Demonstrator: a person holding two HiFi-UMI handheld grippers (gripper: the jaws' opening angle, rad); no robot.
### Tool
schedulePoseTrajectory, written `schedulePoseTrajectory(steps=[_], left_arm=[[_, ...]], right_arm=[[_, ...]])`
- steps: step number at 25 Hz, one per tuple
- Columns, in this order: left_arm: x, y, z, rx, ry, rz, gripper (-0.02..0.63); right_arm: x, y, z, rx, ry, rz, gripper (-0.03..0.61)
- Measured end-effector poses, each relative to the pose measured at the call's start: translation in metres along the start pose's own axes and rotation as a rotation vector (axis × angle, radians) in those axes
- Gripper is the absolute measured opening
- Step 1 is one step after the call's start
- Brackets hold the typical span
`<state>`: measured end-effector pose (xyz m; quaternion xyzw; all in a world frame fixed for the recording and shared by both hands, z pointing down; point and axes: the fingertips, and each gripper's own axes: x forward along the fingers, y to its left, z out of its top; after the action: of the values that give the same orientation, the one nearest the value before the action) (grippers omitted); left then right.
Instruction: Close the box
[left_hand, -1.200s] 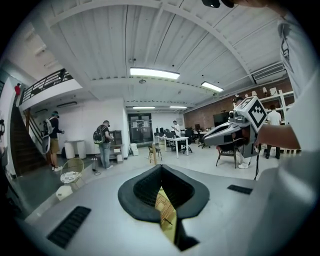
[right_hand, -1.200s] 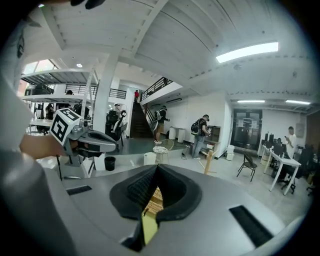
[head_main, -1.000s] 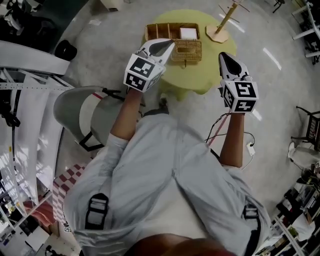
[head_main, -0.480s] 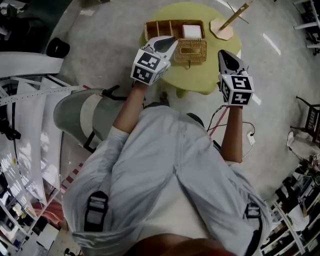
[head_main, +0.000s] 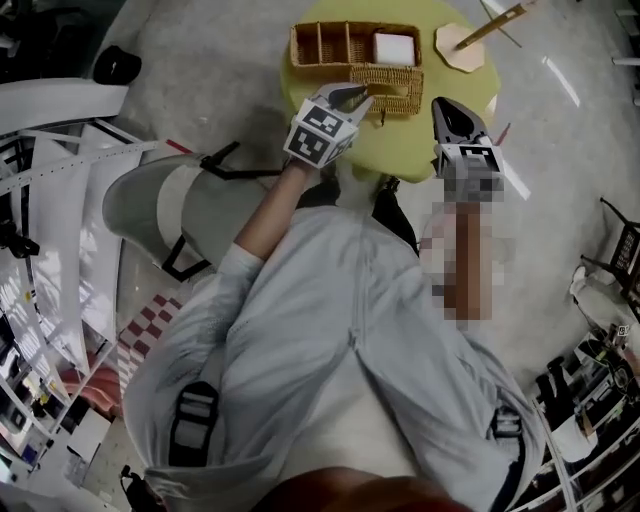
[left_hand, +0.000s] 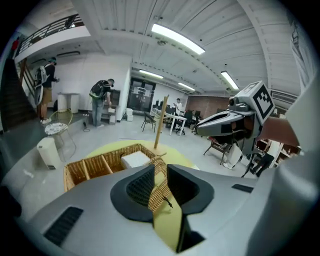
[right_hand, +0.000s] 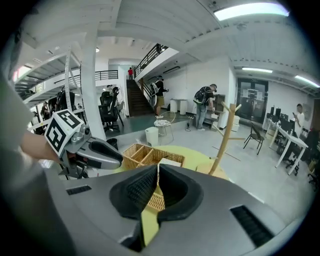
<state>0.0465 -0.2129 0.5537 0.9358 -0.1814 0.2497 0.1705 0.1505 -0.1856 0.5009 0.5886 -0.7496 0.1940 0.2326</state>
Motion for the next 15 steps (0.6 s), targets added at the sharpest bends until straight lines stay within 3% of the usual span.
schedulePoseTrajectory(steps=[2, 15], left_arm=[[0.013, -0.008, -0.014, -0.033, 0.036, 0.0, 0.121], [0.08, -0.041, -0.11, -0.213, 0.219, 0.082, 0.12]], right_arm=[[0.006, -0.006, -0.009, 0.008, 0.013, 0.031, 0.025], [0.029, -0.029, -0.072, 0.014, 0.1, 0.19, 0.025]])
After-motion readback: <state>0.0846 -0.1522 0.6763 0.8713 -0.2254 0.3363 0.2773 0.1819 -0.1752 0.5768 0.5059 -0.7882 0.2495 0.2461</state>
